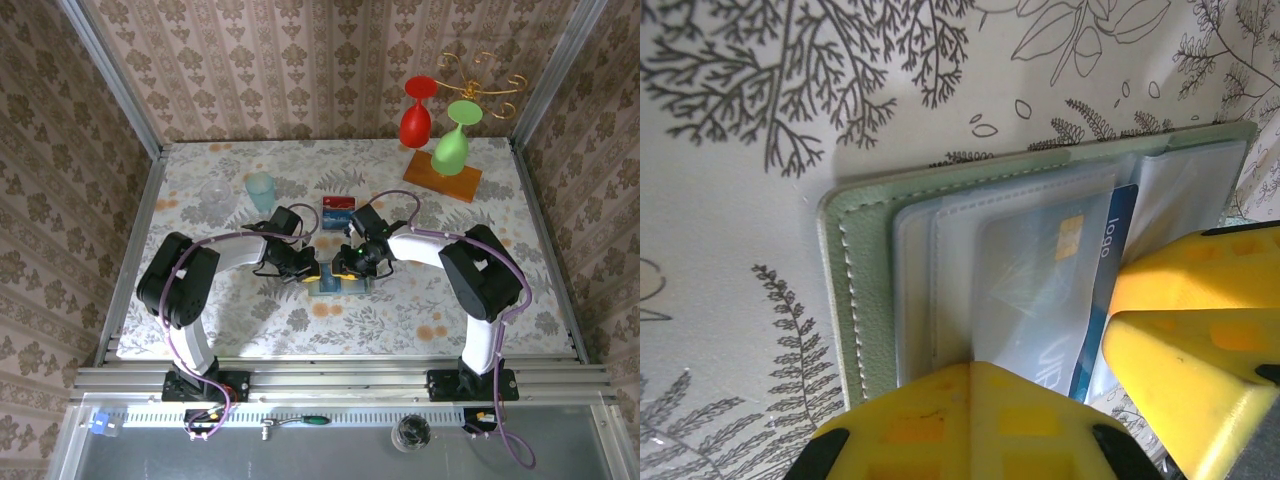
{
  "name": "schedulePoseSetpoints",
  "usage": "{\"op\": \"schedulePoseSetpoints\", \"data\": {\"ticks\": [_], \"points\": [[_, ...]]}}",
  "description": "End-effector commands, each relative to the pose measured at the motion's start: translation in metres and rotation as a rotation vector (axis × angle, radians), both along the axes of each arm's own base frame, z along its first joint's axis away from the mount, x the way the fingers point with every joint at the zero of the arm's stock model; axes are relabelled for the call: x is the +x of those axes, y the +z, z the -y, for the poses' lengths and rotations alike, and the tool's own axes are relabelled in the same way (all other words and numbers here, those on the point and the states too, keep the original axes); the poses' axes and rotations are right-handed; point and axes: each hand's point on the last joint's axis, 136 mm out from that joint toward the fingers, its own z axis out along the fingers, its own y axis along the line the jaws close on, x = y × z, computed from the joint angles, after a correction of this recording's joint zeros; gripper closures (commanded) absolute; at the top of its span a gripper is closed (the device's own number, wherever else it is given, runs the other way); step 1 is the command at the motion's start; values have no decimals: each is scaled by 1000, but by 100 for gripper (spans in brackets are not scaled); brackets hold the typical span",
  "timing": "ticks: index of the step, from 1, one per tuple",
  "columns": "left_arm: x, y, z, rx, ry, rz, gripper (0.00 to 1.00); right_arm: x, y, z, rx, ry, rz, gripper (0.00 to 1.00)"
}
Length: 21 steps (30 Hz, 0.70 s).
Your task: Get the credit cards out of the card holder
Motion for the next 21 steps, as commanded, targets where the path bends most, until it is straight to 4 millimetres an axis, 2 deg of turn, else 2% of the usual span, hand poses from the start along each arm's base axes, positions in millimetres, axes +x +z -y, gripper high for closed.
{"op": "schedulePoseSetpoints", "data": {"ticks": [1,6,11,21], "points": [[-7,-13,-6,45,2,-39,100,-6,-9,-3,39,-8,-46,74],[-7,-12,-6,44,1,-41,100,-3,1,-11,126,-31,-46,74],[-7,-12,-5,43,-3,-41,100,-1,10,-8,152,-49,-35,76],[-6,-13,-6,44,-6,-40,100,3,20,-12,229,-73,-36,86]]}}
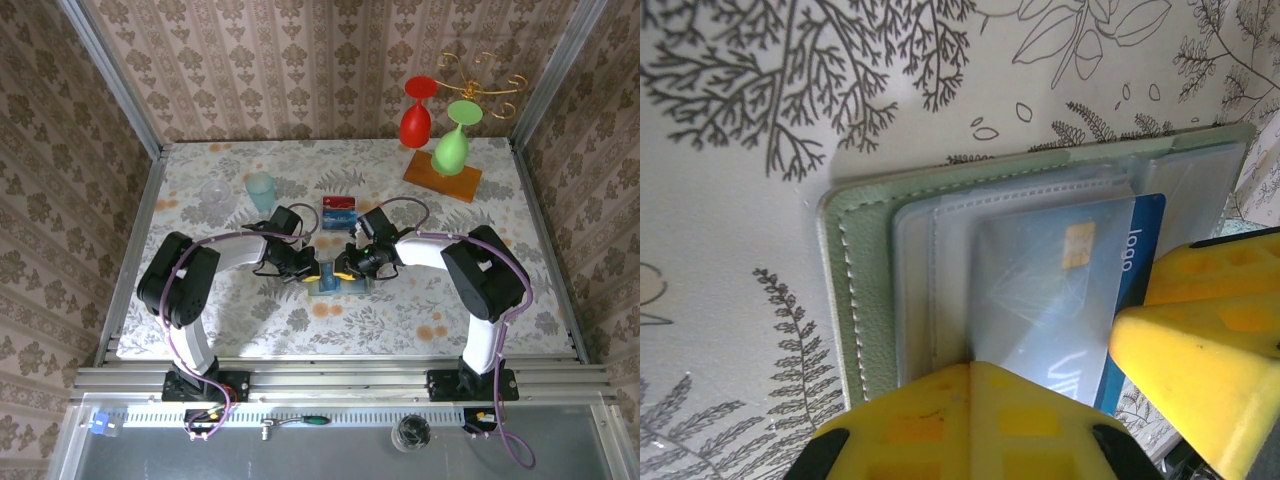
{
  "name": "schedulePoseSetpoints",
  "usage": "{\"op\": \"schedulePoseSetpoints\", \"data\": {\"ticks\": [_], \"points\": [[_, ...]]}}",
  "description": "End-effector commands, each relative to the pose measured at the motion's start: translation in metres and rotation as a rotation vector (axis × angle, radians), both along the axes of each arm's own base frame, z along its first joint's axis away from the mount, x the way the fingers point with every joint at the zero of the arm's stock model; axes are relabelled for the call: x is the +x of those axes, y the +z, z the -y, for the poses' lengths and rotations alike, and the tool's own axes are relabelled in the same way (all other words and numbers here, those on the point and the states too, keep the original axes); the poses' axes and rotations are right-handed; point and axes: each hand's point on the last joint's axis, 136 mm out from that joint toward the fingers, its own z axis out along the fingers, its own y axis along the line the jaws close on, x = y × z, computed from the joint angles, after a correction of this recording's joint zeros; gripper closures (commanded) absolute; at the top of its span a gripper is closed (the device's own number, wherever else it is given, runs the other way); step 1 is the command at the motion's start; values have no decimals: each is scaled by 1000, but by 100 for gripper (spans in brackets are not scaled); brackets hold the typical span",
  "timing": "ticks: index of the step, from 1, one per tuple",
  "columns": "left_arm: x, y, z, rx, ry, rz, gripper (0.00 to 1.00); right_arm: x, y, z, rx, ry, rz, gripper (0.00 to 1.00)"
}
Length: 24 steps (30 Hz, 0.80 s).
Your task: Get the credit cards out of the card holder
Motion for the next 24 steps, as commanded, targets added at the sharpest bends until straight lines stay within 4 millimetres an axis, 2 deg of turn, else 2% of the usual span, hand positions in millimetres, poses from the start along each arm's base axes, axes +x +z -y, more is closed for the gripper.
{"op": "schedulePoseSetpoints", "data": {"ticks": [1,7,12,24], "points": [[-6,-13,-6,45,-5,-39,100,2,16,-7,68,2,15,87],[-7,-13,-7,48,-5,-39,100,0,7,3,23,-7,16,91],[-7,-12,-8,48,-5,-39,100,0,3,15,-5,-21,19,92],[-2,-4,-2,18,-4,-24,100,-2,13,44,-109,-9,60,93]]}}
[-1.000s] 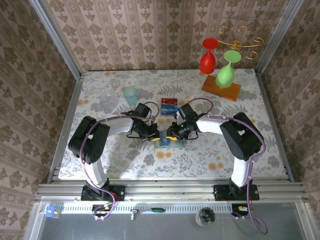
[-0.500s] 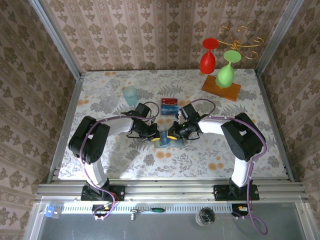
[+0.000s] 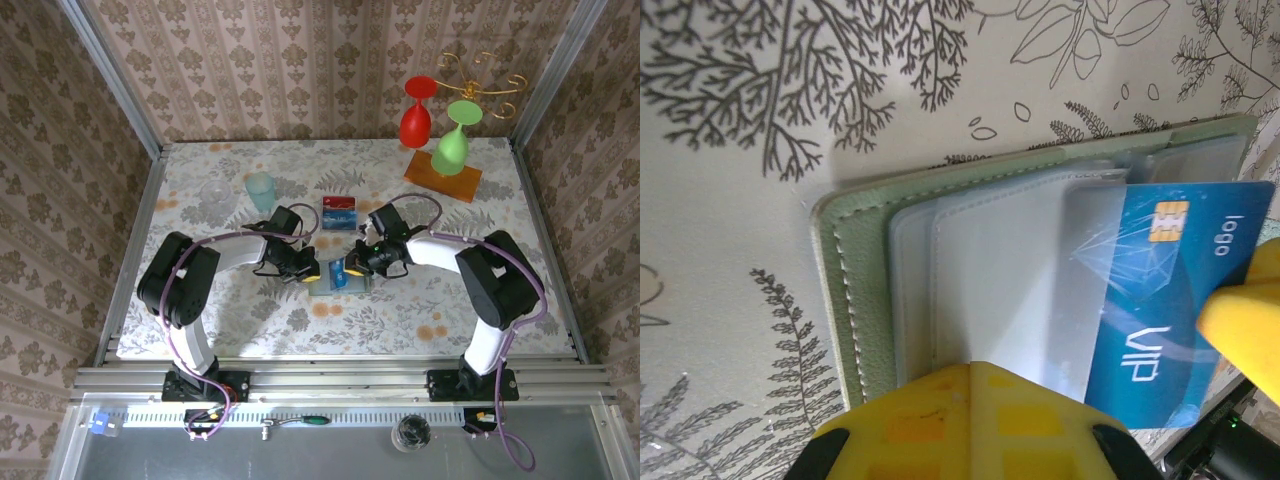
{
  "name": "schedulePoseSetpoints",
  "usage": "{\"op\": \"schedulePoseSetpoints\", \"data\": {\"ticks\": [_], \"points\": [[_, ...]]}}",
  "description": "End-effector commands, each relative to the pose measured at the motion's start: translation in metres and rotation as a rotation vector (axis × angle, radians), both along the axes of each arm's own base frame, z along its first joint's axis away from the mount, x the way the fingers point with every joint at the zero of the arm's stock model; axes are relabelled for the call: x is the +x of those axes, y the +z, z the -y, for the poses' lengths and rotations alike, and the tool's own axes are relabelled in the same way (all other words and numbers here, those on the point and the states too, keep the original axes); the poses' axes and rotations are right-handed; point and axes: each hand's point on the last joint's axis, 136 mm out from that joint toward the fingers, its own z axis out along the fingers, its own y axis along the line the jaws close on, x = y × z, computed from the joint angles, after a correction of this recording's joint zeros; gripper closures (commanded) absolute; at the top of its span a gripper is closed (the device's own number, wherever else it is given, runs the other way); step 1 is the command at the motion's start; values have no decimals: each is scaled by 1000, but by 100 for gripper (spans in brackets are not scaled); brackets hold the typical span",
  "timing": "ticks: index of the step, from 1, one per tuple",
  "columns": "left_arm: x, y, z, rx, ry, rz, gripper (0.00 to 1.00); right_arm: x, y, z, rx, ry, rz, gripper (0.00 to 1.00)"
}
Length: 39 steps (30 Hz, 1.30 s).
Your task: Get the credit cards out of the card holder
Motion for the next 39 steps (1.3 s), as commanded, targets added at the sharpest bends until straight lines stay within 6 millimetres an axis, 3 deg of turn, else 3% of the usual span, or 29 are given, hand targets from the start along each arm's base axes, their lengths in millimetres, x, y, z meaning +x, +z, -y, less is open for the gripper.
{"op": "schedulePoseSetpoints", "data": {"ticks": [1,8,18,27,32,39], "points": [[-1,-3,0,7,-5,-21,100,-6,2,16,-77,8,12,94],[4,8,7,-36,-1,0,100,-4,15,20,-119,40,48,100],[6,20,5,-50,1,24,100,0,40,22,-163,151,136,100],[7,25,0,-49,12,42,100,2,47,34,-330,459,273,100],[8,27,-5,-53,25,62,99,25,42,45,-492,597,345,100],[8,30,-19,-37,53,73,98,44,56,36,-525,886,491,100]]}}
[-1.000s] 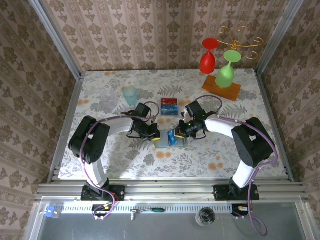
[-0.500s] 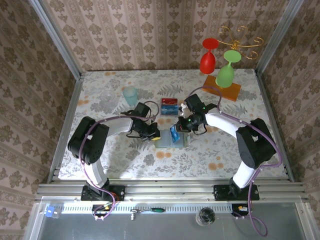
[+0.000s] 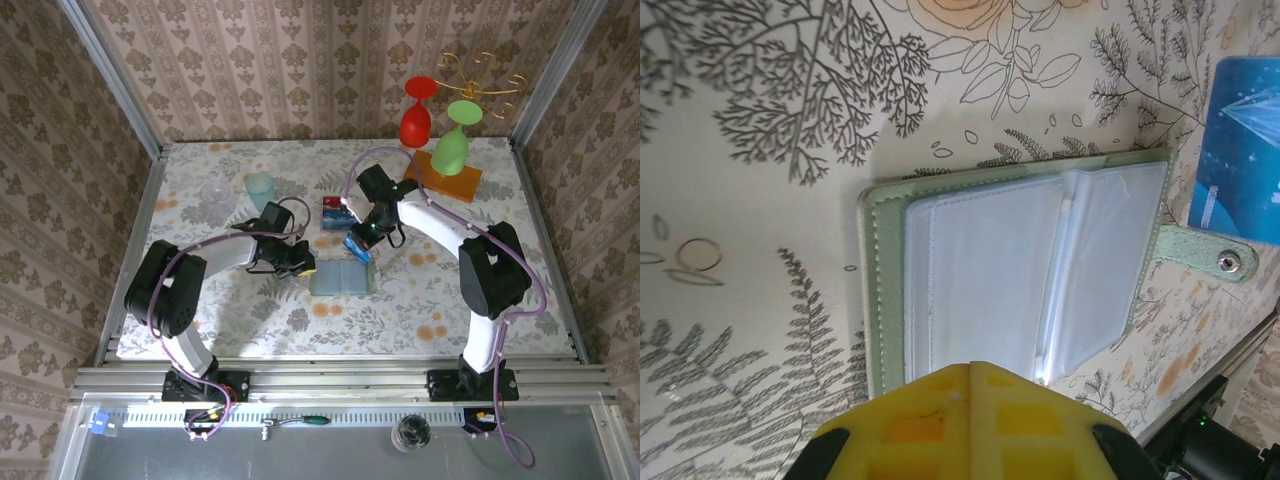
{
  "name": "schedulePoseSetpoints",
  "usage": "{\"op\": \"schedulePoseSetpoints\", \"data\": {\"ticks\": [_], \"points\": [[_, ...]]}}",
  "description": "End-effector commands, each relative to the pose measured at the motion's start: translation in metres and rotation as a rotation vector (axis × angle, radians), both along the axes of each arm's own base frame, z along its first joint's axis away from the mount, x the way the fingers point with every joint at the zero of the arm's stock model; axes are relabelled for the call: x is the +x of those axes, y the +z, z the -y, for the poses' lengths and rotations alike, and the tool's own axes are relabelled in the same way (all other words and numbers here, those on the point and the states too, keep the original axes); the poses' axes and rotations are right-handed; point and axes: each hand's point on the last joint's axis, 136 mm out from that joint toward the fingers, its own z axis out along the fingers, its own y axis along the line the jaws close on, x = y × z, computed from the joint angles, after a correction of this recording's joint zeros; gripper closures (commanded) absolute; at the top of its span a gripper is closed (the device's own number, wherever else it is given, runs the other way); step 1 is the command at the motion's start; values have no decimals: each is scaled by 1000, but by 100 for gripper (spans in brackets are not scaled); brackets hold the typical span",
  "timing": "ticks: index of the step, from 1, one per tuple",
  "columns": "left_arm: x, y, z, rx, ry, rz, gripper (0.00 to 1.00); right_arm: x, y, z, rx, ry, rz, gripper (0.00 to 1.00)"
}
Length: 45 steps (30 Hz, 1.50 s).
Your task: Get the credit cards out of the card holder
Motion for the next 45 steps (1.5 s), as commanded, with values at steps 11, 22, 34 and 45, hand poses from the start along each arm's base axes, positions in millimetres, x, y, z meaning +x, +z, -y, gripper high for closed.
{"op": "schedulePoseSetpoints", "data": {"ticks": [11,22,34,45], "points": [[-5,5,-25,44,45,13,98,20,21,-3,-206,569,100,100],[-6,6,-31,50,69,10,98,61,39,-18,-235,692,133,100],[-5,0,-35,70,84,-14,98,98,32,-27,-264,736,233,100],[-3,-3,-37,84,92,-27,98,110,17,-32,-270,767,262,100]]}}
